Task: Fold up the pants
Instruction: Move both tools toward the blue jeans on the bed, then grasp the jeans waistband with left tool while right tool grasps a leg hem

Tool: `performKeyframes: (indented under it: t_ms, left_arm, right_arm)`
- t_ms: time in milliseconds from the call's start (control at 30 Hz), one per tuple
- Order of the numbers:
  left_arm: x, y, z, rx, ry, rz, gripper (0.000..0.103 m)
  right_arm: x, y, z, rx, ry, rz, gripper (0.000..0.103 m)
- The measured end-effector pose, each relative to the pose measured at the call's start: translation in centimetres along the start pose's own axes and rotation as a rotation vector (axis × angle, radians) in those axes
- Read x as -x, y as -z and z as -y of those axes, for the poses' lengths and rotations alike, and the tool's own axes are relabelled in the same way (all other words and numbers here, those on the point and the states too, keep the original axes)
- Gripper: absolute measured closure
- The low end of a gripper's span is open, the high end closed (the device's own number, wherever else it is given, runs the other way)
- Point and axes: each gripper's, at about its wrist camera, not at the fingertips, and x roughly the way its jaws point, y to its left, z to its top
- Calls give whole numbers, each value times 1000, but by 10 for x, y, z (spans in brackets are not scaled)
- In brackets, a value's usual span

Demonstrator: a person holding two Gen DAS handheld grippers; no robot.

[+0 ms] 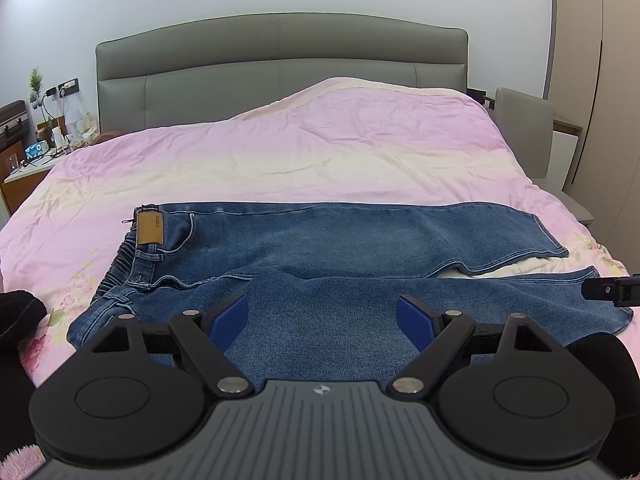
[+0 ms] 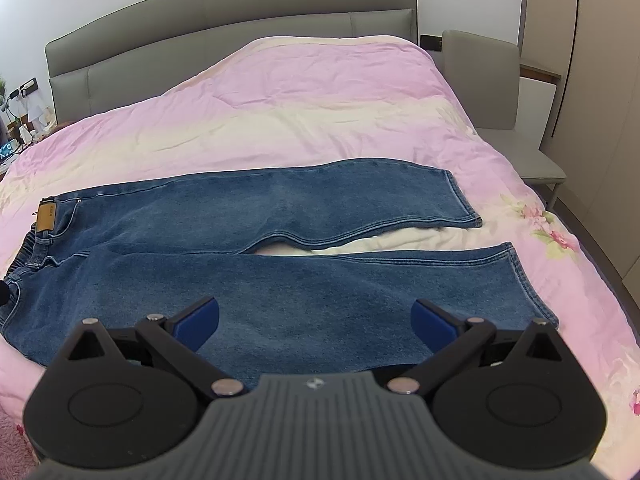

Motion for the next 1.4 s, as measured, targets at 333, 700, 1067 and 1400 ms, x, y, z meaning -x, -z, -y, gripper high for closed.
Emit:
performKeyframes:
  t_ms: [333, 700, 1067, 1400]
  left_arm:
    - [-1, 0, 0, -5, 2, -6, 5]
    - [-26, 4, -25, -160, -32, -84, 7]
    - [-63, 32, -58, -510, -2, -186, 12]
    - [-109, 94, -84, -901, 42, -383, 12]
  right_arm:
    - [-1, -1, 1, 0, 1, -16, 5]
    - [-21, 1, 15, 59, -1, -66, 5]
    - [-52, 9, 63, 232, -17, -75, 21]
    - [-74, 19, 96, 391, 34, -140, 30]
